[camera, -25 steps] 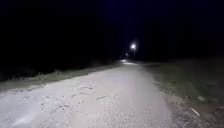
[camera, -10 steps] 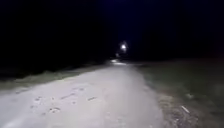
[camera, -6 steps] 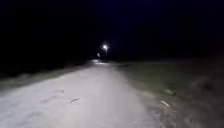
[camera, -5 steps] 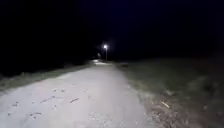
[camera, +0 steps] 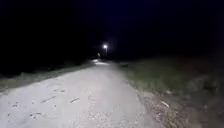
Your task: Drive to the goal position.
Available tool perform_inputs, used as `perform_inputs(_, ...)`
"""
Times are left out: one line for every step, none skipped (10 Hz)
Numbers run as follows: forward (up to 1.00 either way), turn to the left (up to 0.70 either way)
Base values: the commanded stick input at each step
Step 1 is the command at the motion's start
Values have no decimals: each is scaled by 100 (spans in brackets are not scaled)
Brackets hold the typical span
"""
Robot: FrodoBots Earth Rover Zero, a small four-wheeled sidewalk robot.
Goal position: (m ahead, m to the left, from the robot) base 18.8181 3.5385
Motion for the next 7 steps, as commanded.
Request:
perform_inputs(0, 0)
perform_inputs(0, 0)
perform_inputs(2, 0)
perform_inputs(4, 0)
perform_inputs(4, 0)
perform_inputs(2, 0)
perform_inputs(0, 0)
